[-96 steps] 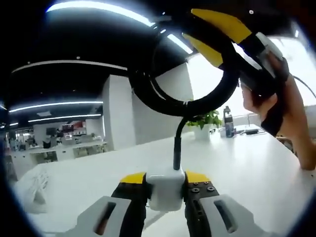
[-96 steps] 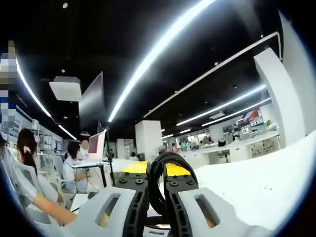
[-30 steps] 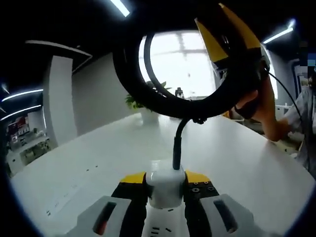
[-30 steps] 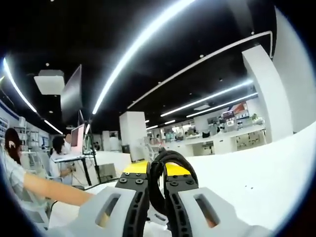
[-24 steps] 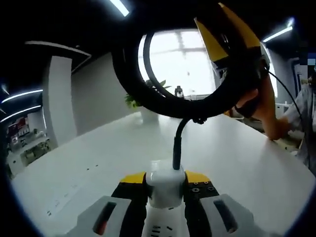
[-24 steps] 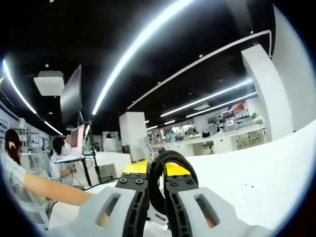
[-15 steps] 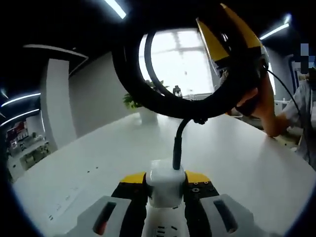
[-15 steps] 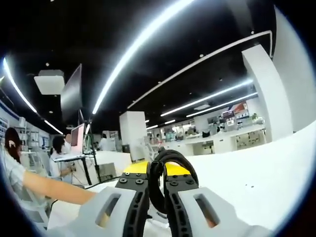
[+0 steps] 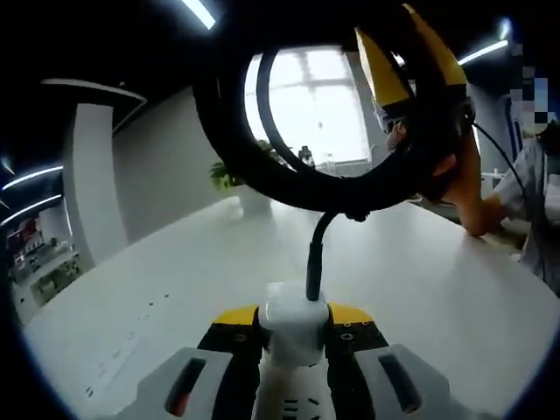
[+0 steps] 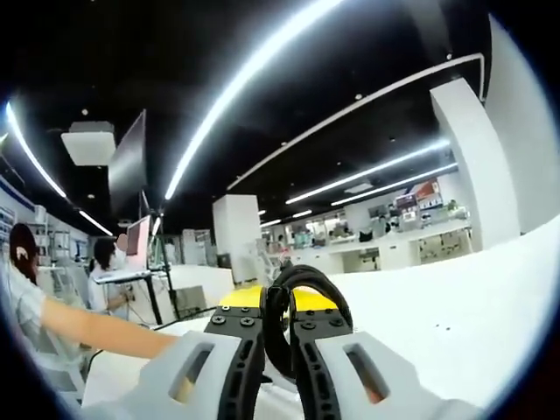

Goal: Straighten the power strip on the desk, plug the charger into it

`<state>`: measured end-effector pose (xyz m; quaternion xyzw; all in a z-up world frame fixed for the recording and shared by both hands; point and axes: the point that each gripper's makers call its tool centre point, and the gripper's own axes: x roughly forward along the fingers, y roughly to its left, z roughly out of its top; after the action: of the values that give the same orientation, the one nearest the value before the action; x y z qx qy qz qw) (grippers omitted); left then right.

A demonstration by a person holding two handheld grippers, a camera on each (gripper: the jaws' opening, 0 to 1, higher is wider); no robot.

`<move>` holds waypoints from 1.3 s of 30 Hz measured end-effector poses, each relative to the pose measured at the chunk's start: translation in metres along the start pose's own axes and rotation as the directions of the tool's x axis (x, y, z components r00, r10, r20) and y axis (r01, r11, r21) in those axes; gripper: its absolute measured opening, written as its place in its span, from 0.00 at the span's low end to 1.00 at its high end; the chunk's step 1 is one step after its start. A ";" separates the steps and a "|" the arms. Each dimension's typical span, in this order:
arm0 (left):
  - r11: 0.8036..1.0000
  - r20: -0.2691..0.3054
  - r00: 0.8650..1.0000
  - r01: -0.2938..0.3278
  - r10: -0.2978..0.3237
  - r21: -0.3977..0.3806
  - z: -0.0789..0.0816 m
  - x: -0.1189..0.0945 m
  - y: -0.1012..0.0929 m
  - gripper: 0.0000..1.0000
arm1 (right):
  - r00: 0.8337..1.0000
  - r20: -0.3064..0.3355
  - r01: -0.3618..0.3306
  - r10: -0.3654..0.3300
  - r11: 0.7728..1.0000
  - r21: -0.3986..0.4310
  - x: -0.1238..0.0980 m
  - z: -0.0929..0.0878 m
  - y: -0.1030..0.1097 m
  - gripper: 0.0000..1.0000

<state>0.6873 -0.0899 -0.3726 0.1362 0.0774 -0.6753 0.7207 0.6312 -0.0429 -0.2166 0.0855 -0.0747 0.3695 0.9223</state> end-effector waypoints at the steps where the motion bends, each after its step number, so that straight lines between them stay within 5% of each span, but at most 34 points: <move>1: 1.000 0.001 1.000 0.002 -0.002 0.002 0.000 0.000 0.000 0.27 | 1.000 -0.002 -0.002 0.002 1.000 -0.002 0.000 0.000 0.000 0.08; 10: 0.999 -0.029 1.000 0.003 -0.001 0.044 -0.002 0.000 -0.002 0.26 | 1.000 0.013 -0.016 0.015 1.000 0.023 -0.003 -0.002 0.002 0.08; 12: 0.996 -0.135 0.991 0.001 0.012 0.092 -0.020 -0.001 0.000 0.26 | 0.999 -0.040 0.015 -0.014 1.000 0.010 -0.005 -0.011 -0.004 0.08; 14: 0.998 -0.088 0.996 0.000 0.006 0.066 -0.014 0.001 0.000 0.26 | 0.999 0.028 -0.023 0.021 0.996 0.084 -0.006 -0.006 0.000 0.08; 30: 0.996 -0.099 0.994 -0.041 0.048 0.075 -0.014 0.004 0.002 0.28 | 0.999 0.042 -0.033 0.029 0.994 0.106 -0.009 -0.005 -0.003 0.08; 34: 0.995 -0.106 0.991 -0.077 0.083 0.062 -0.014 0.002 0.004 0.43 | 0.998 0.041 -0.046 0.041 0.993 0.107 -0.008 -0.006 0.001 0.08; 39: 0.992 -0.084 0.989 -0.115 0.119 0.053 -0.009 0.000 0.007 0.49 | 0.998 0.045 -0.048 0.044 0.994 0.094 -0.010 -0.008 0.004 0.10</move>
<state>0.6949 -0.0872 -0.3804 0.1871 0.0842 -0.6271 0.7515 0.6221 -0.0447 -0.2261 0.1354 -0.0790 0.3920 0.9065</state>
